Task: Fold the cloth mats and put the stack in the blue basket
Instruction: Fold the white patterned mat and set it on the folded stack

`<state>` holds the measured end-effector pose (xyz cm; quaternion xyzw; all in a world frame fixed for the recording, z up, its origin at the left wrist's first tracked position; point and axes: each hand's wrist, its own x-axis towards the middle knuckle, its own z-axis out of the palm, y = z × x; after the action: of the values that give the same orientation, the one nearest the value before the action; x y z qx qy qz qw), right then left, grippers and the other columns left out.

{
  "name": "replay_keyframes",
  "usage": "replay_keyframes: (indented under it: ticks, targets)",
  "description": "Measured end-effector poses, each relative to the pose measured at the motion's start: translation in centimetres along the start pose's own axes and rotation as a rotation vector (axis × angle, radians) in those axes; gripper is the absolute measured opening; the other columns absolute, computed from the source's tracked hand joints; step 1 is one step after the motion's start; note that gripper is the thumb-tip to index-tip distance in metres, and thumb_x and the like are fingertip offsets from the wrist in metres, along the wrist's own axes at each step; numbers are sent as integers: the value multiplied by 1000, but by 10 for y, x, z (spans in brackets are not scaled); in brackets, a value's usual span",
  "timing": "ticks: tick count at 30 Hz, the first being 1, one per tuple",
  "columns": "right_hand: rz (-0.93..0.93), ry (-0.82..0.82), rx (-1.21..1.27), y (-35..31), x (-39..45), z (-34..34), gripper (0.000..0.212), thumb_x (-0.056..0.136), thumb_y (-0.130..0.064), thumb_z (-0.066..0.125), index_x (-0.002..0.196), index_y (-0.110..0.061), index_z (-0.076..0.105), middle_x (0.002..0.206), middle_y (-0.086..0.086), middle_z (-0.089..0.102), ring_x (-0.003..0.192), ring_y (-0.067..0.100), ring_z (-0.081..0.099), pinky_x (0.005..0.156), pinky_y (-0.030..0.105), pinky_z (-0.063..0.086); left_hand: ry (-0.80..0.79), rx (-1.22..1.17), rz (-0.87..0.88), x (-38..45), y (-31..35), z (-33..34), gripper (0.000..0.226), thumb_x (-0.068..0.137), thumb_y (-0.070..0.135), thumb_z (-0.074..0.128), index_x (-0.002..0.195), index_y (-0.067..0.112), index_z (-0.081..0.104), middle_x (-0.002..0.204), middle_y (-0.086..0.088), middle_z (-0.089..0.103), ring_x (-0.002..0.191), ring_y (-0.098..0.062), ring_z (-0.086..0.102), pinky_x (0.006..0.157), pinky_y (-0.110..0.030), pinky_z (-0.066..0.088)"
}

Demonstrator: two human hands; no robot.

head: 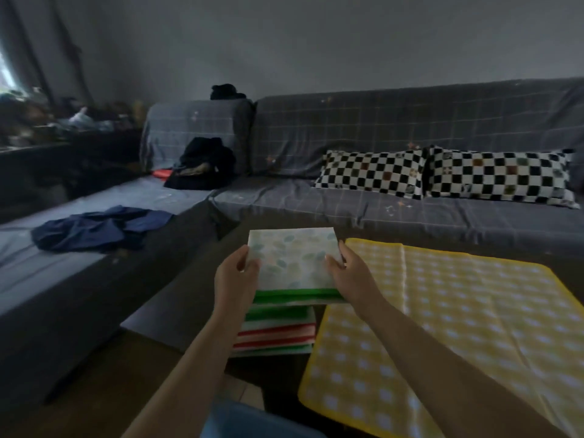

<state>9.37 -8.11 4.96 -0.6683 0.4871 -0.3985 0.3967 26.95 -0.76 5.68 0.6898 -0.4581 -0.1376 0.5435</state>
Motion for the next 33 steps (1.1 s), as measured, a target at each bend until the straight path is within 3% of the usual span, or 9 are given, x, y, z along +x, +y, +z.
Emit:
replay_keyframes:
  ticks: [3, 6, 9, 11, 17, 20, 24, 29, 33]
  targets:
    - [47, -53, -10, -4, 14, 21, 61, 97, -30, 47, 149, -11, 21, 152, 8, 30, 134, 26, 38, 106, 37, 38, 21, 9, -87, 18, -13, -11, 17, 91, 15, 52, 82, 8, 64, 61, -1, 53, 52, -12, 45, 49, -27, 36]
    - [67, -106, -64, -5, 22, 37, 62, 96, -26, 49, 148, -6, 22, 148, 11, 35, 129, 28, 43, 94, 29, 41, 12, 39, -131, 30, -27, -18, 22, 91, 13, 52, 72, 2, 57, 58, -2, 48, 55, -16, 43, 53, -29, 31]
    - [122, -185, -143, 1, 25, 49, 59, 95, -26, 52, 144, -3, 30, 140, 13, 43, 119, 28, 51, 84, 28, 43, -31, 72, -166, 34, -40, -20, 31, 92, 13, 50, 61, 13, 51, 57, -1, 48, 54, -17, 45, 53, -28, 31]
    - [133, -222, -199, 6, 26, 53, 55, 94, -29, 53, 140, -5, 37, 136, 14, 45, 115, 28, 53, 89, 33, 47, -69, 120, -199, 33, -48, -19, 28, 94, 16, 49, 67, 13, 56, 61, -3, 53, 56, -16, 47, 54, -28, 34]
    - [149, -309, -355, 16, 21, 61, 63, 97, -31, 47, 147, -5, 20, 148, 14, 21, 130, 29, 37, 103, 33, 34, -76, 169, -254, 27, -71, -13, 23, 95, 22, 49, 102, 9, 67, 90, -13, 68, 72, -19, 59, 60, -28, 40]
    - [124, -310, -357, 22, 18, 65, 61, 97, -29, 46, 147, -8, 19, 149, 11, 17, 129, 27, 37, 100, 29, 33, -54, 127, -253, 20, -72, -14, 21, 94, 15, 48, 87, 8, 66, 83, -18, 66, 62, -19, 54, 55, -28, 39]
    - [89, -258, -326, 27, 15, 66, 59, 95, -20, 46, 148, -7, 22, 147, 10, 22, 128, 24, 36, 100, 26, 31, -49, 113, -231, 12, -71, -18, 22, 95, 14, 49, 78, 21, 62, 85, -13, 67, 70, -25, 60, 61, -30, 45]
    - [104, -180, -303, 33, 6, 73, 56, 93, -16, 46, 144, -6, 28, 145, 11, 24, 132, 25, 30, 108, 31, 27, -99, 135, -209, 11, -73, -17, 17, 96, 16, 49, 99, 15, 65, 85, -7, 66, 65, -13, 57, 55, -20, 41]
    - [143, -217, -256, 36, 3, 75, 57, 95, -15, 38, 148, -10, 20, 143, 10, 37, 128, 24, 40, 102, 33, 34, -203, 141, -241, 11, -66, -16, 40, 99, 20, 47, 138, 16, 43, 82, 16, 47, 76, -7, 57, 65, -22, 48]
